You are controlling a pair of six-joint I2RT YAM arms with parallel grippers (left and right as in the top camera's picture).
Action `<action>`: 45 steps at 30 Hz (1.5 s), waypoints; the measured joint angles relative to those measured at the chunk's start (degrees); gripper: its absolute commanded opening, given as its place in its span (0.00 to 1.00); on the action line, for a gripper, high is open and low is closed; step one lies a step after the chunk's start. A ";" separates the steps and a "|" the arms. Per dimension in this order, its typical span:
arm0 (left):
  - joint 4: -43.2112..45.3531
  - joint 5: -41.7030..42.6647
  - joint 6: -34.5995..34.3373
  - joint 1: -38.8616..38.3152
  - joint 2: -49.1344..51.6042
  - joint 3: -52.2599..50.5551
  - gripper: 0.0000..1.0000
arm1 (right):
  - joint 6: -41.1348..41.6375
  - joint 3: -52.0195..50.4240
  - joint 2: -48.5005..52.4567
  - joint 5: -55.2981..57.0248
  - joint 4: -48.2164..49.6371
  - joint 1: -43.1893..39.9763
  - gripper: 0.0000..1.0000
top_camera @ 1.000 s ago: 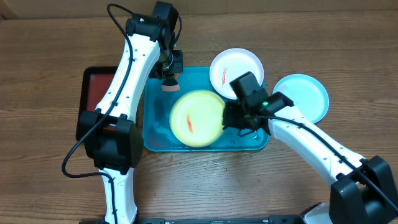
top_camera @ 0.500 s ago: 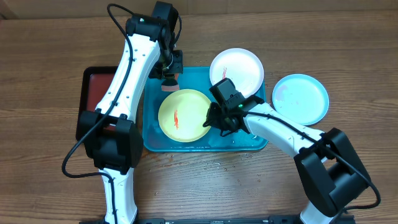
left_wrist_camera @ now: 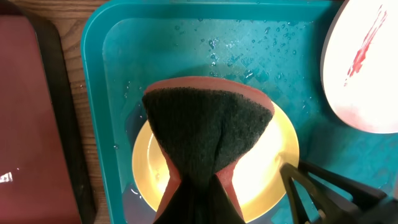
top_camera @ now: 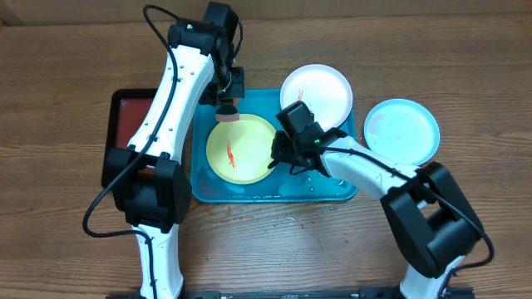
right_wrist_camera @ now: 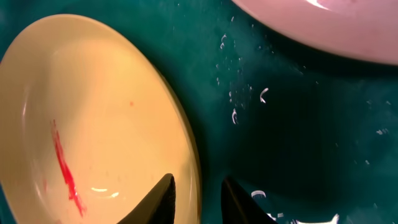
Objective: Clean dirty plates on tray and stack at the side
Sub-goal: 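Scrub the yellow plate with the sponge in the left gripper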
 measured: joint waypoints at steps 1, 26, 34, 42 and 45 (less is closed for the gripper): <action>0.00 0.00 0.02 0.00 0.00 0.00 0.04 | -0.07 0.00 0.66 -0.24 0.85 0.00 0.25; 1.49 0.00 0.02 0.00 0.00 -6.97 0.04 | 8.63 0.68 1.95 1.64 1.20 -0.07 0.04; 7.78 -0.46 0.02 0.00 0.02 -15.47 0.04 | 9.51 1.07 1.95 -1.95 -1.29 -0.79 0.04; 16.50 -0.46 1.16 0.00 0.02 -24.90 0.04 | 8.35 1.14 1.95 -3.72 -1.62 -0.81 0.04; 19.58 -0.46 2.49 -0.04 0.02 -28.33 0.04 | 8.02 1.25 1.95 -4.04 -1.97 -0.81 0.04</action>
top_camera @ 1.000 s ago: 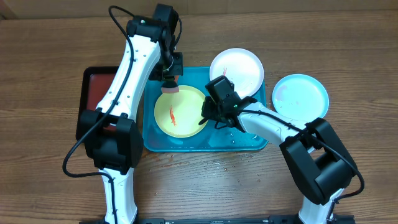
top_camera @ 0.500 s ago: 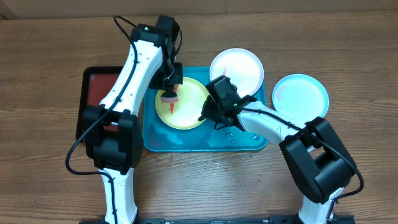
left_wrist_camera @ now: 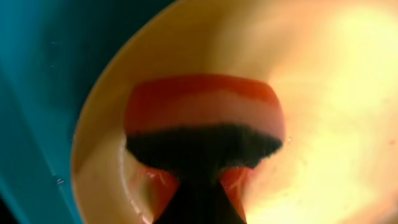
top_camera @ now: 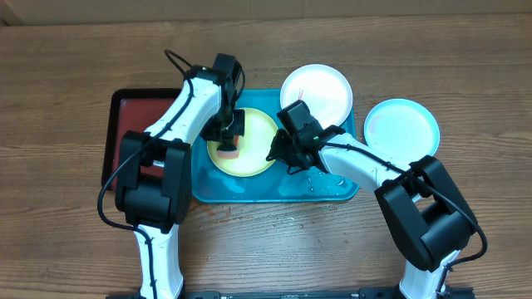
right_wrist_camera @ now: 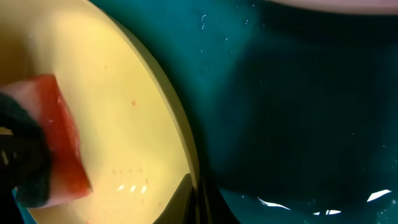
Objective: Clean dirty plates on tray and stack at the side
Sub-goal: 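Scrub the yellow plate with the sponge in the left gripper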
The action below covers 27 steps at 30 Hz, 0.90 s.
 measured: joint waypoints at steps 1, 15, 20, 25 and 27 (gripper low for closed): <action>0.44 0.00 0.44 -0.02 -0.02 -0.57 0.04 | -0.07 0.00 0.00 -0.15 -0.09 0.00 0.04; 1.20 21.27 21.64 -0.79 -0.85 -3.85 0.04 | -1.07 0.07 0.00 -0.90 -0.70 -0.17 0.04; 2.10 22.43 22.77 -1.14 -0.76 -4.09 0.04 | -1.22 0.07 0.00 -0.94 -0.72 -0.22 0.04; 2.14 12.13 12.39 -1.84 -0.76 -3.48 0.04 | -1.22 0.07 0.00 -1.05 -0.66 -0.22 0.04; 1.64 6.21 7.52 -2.40 -0.76 -2.38 0.04 | -1.22 0.07 0.00 -1.11 -0.66 -0.22 0.04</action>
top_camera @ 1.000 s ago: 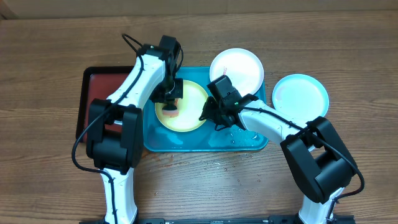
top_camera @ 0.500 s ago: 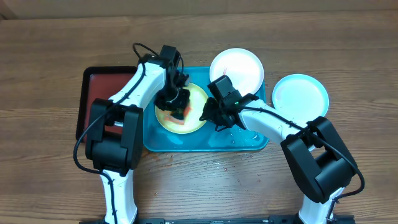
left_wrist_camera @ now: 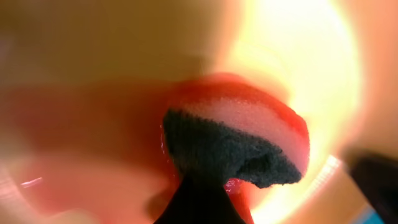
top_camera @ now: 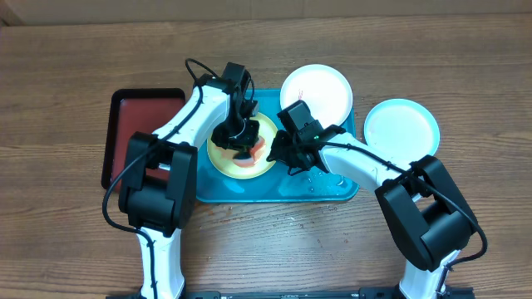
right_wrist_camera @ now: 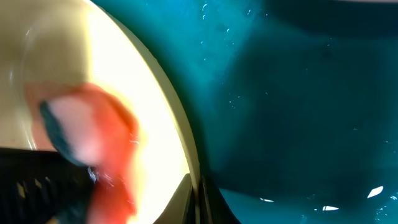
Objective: Clean dirty plates on tray and stack at the side
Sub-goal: 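Scrub the yellow plate with the sponge in the left gripper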
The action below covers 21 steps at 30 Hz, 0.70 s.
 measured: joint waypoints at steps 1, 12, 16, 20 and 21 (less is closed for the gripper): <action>-0.02 -1.62 -0.98 -0.02 0.00 0.26 0.04 | 0.02 0.02 0.00 0.00 0.00 0.00 0.04; 1.57 -18.64 -7.72 0.81 0.28 5.95 0.04 | 0.09 0.02 0.00 -0.20 -0.20 0.00 0.04; 4.42 -16.39 -7.61 0.79 0.39 5.95 0.04 | 0.26 0.02 0.00 -0.20 -0.22 0.00 0.04; 5.77 -11.45 -6.32 0.26 0.44 5.95 0.04 | 0.33 0.02 0.00 -0.20 -0.26 0.00 0.04; 5.77 -10.73 -6.10 0.13 0.44 5.95 0.04 | 0.35 0.02 0.00 -0.20 -0.26 -0.02 0.04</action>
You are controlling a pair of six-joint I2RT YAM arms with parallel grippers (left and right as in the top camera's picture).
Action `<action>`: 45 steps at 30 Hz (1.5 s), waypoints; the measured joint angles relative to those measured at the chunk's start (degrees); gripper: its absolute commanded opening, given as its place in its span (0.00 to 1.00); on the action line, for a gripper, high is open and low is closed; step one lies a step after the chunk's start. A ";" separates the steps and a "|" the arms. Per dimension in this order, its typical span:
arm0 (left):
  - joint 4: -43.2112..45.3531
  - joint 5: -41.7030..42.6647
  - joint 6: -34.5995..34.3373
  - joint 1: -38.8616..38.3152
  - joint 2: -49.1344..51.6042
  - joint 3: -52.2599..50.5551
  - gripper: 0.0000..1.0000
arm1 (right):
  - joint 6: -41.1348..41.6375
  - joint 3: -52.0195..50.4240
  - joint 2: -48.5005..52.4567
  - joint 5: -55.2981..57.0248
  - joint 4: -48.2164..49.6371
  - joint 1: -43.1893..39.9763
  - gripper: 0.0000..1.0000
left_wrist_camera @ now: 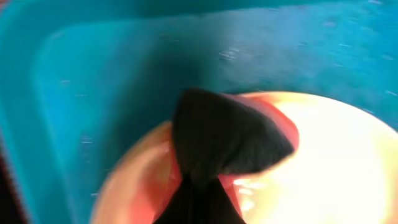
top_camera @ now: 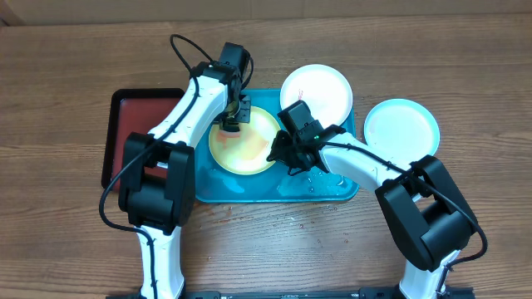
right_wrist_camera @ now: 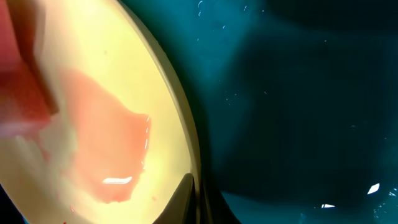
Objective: Clean dirty plates on tray and stack at the side
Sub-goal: 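Scrub the yellow plate with the sponge in the left gripper, then scrub the yellow plate rim area with the sponge, right gripper holding rim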
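A yellow plate (top_camera: 245, 143) lies in the teal tray (top_camera: 332, 188), with a smeared reddish wet patch (right_wrist_camera: 102, 155) on its face. My left gripper (top_camera: 230, 123) is shut on a red sponge with a dark scrub side (left_wrist_camera: 227, 134), pressed on the plate's far left edge. My right gripper (top_camera: 275, 155) is shut on the plate's right rim (right_wrist_camera: 186, 143), its fingers pinching the edge. A white plate (top_camera: 316, 91) with a red streak leans on the tray's far right corner. A light blue plate (top_camera: 401, 131) sits on the table to the right.
A dark red tray (top_camera: 125, 133) lies left of the teal tray. Water drops glisten on the teal tray floor (right_wrist_camera: 298, 93). Wooden table (top_camera: 66, 58) surrounds everything.
My left gripper with the sponge has moved from the plate's middle-right to its far left edge. A reddish smear shows where the sponge was. The right gripper still pinches the rim.
At first the sponge hung above the tray's far side, the yellow plate bore a red streak, and my right gripper stood open at its rim. Then the right gripper was shut on the rim and the sponge lay on the plate. The streak is now a diluted smear.
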 measured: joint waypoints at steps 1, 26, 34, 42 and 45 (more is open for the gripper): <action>-0.02 0.96 0.15 -0.26 0.00 0.00 0.04 | -0.02 0.00 0.00 0.02 0.00 0.02 0.04; -8.98 -12.79 -4.07 -4.48 0.00 0.00 0.04 | -0.55 0.00 0.00 -0.07 -0.20 0.02 0.04; -17.99 -8.17 -4.04 -4.48 0.00 0.00 0.04 | -0.94 0.00 0.00 -0.07 -0.17 0.02 0.04; -19.80 9.38 7.63 -4.48 0.00 0.00 0.04 | -0.96 0.00 0.00 -0.07 -0.15 0.02 0.04; -15.15 11.93 9.29 -4.48 0.00 0.00 0.04 | -0.94 0.00 0.00 -0.09 -0.20 0.02 0.04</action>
